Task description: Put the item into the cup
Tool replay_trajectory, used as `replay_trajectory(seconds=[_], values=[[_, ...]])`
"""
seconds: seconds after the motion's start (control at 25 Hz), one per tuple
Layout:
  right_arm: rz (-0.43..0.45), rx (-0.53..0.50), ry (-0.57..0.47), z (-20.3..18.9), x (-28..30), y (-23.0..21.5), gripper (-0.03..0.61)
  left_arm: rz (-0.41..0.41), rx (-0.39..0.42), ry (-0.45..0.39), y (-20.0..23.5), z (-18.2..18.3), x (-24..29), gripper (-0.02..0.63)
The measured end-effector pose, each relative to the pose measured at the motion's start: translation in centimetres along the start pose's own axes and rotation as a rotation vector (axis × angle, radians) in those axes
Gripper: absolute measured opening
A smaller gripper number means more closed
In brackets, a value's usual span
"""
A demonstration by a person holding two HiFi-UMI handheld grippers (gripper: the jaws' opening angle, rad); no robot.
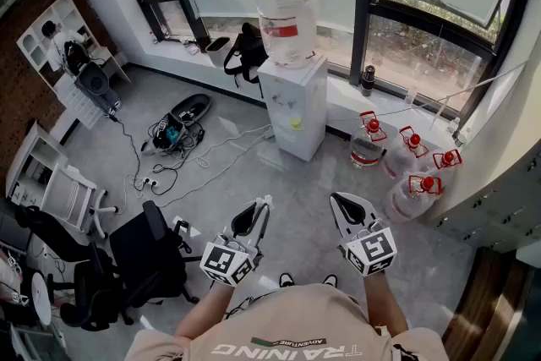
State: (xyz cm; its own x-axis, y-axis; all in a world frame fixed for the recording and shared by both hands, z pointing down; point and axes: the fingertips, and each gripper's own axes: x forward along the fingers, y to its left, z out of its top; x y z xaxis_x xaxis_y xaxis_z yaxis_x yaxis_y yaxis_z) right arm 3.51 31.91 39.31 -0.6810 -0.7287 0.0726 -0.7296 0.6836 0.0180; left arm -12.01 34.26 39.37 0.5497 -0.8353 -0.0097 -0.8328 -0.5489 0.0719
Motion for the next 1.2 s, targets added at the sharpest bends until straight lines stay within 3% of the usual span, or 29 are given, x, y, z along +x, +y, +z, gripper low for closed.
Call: replay_trajectory(seconds=[0.28,0.56,0.96,1.2], values=[[-0.008,-0.009,0.012,0.0,1.0,0.1,0.011,-0.024,0.012,-0.015,1.5,0.9,0.5,0.058],[-0.015,0.051,0.013,-0.2,1.8,-1.1,0.012,-0.017,-0.004,0.006,3.0,-0.4,1.1,0.058],[-0.044,0.050,0.103,-3.5,5.9,1.0,0.012,0.011,-0.051,0.046,10.4,-4.7,0.3,0.058],[-0.060,0.045,0.146,-4.7,8.4,2.2,0.012,-0.008,-0.086,0.074,13.9,-5.3,1.3,0.058]])
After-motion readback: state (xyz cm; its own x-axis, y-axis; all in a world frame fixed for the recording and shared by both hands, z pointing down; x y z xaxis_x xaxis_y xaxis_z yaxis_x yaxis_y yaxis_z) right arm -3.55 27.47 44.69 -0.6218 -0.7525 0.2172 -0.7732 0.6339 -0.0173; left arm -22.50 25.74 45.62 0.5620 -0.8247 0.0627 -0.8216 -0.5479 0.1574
